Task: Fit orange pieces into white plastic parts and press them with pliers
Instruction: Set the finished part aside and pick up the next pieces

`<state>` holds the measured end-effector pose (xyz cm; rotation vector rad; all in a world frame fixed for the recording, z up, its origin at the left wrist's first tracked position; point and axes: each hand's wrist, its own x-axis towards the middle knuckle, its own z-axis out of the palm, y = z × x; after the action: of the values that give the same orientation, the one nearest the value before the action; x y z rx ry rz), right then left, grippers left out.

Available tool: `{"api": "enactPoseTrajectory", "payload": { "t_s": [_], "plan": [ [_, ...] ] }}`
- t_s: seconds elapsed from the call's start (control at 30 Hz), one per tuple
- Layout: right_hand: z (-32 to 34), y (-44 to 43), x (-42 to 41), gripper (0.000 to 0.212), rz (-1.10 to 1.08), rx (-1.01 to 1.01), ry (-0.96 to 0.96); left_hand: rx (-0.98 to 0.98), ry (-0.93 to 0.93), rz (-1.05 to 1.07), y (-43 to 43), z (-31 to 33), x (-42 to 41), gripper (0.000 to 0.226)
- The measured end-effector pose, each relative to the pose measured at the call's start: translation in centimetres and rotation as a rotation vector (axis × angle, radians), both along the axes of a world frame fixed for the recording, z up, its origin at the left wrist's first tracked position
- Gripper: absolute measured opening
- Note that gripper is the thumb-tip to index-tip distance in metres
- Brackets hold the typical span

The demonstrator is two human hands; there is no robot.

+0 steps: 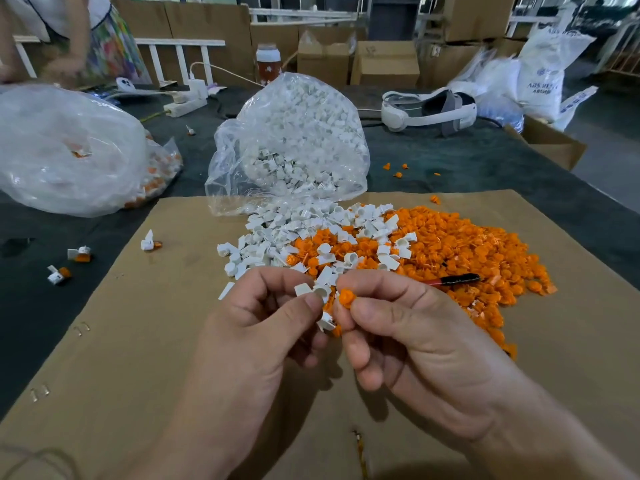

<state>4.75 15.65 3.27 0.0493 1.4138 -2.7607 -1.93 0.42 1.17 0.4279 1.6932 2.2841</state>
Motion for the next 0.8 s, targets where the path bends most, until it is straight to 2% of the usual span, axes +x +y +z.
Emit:
{"api": "enactPoseTrajectory", "payload": {
  "t_s": [0.07, 0.23, 0.37, 0.5, 0.73, 0.8],
  "plan": [
    [-0.2, -0.2, 0.0, 0.022, -0.072, 0.168, 0.013, -0.029, 0.027, 0.007, 0.1, 0.1, 0.1, 0.010],
    [-1.1, -0.9, 0.3, 0.017, -0.348, 0.846, 0.092, -0.154, 0.085, 0.020, 0.3, -0.1, 0.4, 0.017],
    [-1.4, -0.8, 0.2, 0.019, -0.483, 1.369, 0.322, -0.197, 0.051, 0.002, 0.3, 0.0, 0.5, 0.020],
    [-1.2, -0.8, 0.2, 0.018, -0.507, 1.468, 0.430, -0.179, 0.051, -0.004, 0.4, -0.3, 0.5, 0.018],
    [-0.8, -0.6, 0.5, 0.016, -0.491, 1.597, 0.444, -0.208, 0.126, -0.026, 0.4, -0.7, 0.4, 0.022],
    [-0.6, -0.6, 0.5, 0.014, -0.472, 1.604, 0.447, -0.196, 0.099, -0.045, 0.4, -0.5, 0.3, 0.020]
  ]
}}
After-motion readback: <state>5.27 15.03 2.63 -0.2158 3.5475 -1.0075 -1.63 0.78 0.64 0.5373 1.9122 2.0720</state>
